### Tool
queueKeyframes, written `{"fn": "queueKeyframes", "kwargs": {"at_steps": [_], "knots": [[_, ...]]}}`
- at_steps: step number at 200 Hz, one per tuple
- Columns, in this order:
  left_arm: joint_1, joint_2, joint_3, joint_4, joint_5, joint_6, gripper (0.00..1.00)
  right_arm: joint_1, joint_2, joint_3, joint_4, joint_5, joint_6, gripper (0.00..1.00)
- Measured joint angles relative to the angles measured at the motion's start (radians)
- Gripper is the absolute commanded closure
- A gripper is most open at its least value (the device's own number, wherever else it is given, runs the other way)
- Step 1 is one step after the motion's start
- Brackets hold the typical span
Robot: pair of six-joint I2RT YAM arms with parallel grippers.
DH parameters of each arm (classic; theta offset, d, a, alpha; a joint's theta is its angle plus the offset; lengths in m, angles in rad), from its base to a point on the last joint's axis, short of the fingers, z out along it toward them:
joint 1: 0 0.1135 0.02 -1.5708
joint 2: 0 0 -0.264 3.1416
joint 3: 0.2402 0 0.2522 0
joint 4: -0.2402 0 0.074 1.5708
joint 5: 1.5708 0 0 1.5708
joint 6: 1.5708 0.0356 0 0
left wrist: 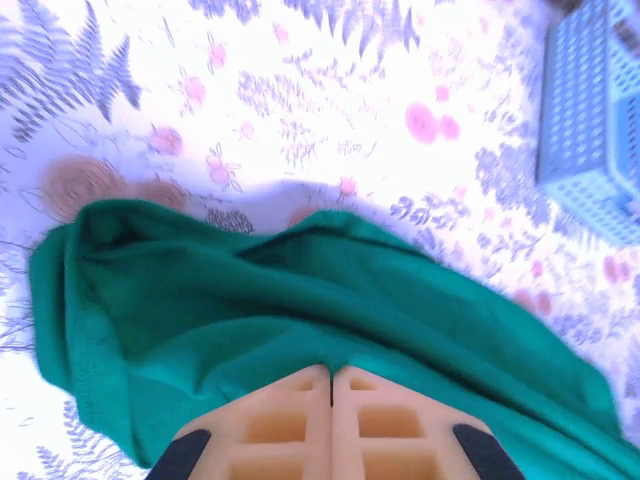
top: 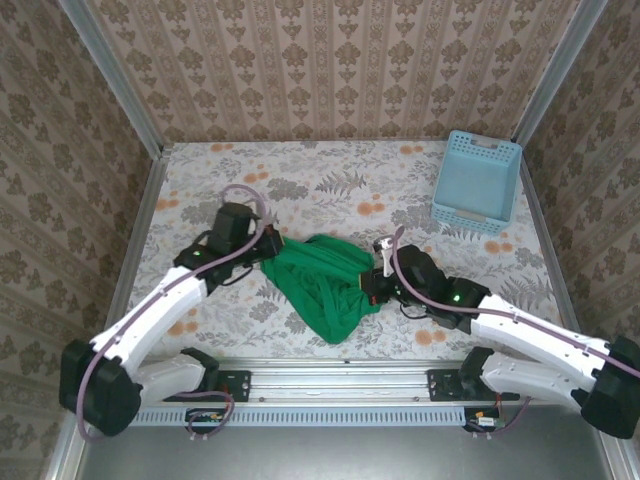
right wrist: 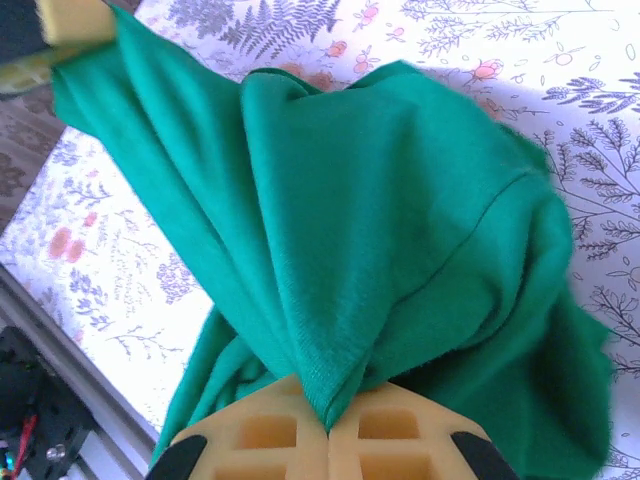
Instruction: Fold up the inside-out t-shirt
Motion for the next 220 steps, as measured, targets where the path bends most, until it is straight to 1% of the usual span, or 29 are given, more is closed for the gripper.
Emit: {"fn": "queueKeyframes", "kwargs": {"at_steps": [9, 26, 43, 49, 62, 71, 91, 104, 118, 132, 147, 162, 179, 208, 215, 220], "knots": [[0.018, -0.023, 0.016, -0.031, 0.021, 0.005, 1.00, -0.018, -0.018, -0.020, 0.019, -0.022, 0.002, 1.00], [0.021, -0.032, 0.048, -0.072, 0.054, 0.016, 1.00, -0.053, -0.024, -0.058, 0.064, -0.046, 0.017, 1.00], [0.021, -0.001, 0.081, -0.098, 0.082, 0.023, 1.00, -0.070, 0.027, -0.074, 0.094, -0.052, 0.038, 1.00], [0.022, 0.020, 0.096, -0.104, 0.088, 0.023, 1.00, -0.072, 0.062, -0.072, 0.102, -0.048, 0.044, 0.92], [0.024, 0.069, 0.126, -0.111, 0.097, 0.025, 1.00, -0.078, 0.136, -0.058, 0.100, -0.027, 0.065, 0.82], [0.026, 0.110, 0.154, -0.124, 0.096, 0.031, 1.00, -0.085, 0.185, -0.035, 0.072, 0.008, 0.068, 0.70], [0.041, 0.217, 0.233, -0.127, 0.077, 0.049, 1.00, -0.100, 0.254, 0.005, -0.002, 0.095, 0.067, 0.54], [0.046, 0.298, 0.294, -0.127, 0.072, 0.065, 1.00, -0.096, 0.266, 0.033, -0.046, 0.142, 0.054, 0.47], [0.047, 0.381, 0.356, -0.132, 0.070, 0.079, 1.00, -0.061, 0.266, 0.077, -0.086, 0.198, 0.031, 0.45], [0.047, 0.438, 0.392, -0.134, 0.071, 0.087, 1.00, 0.008, 0.265, 0.126, -0.100, 0.254, 0.002, 0.42], [0.047, 0.459, 0.396, -0.136, 0.071, 0.091, 1.00, 0.088, 0.262, 0.166, -0.098, 0.291, -0.036, 0.38], [0.046, 0.461, 0.396, -0.143, 0.071, 0.091, 1.00, 0.142, 0.265, 0.183, -0.075, 0.298, -0.063, 0.37], [0.046, 0.461, 0.401, -0.143, 0.072, 0.091, 1.00, 0.150, 0.306, 0.201, -0.054, 0.299, -0.079, 0.37], [0.046, 0.459, 0.404, -0.146, 0.077, 0.091, 1.00, 0.150, 0.484, 0.266, -0.030, 0.309, -0.101, 0.37], [0.046, 0.459, 0.404, -0.147, 0.078, 0.091, 1.00, 0.149, 0.531, 0.284, -0.027, 0.312, -0.107, 0.40], [0.046, 0.459, 0.406, -0.149, 0.079, 0.091, 1.00, 0.148, 0.554, 0.296, -0.028, 0.314, -0.110, 0.44]]}}
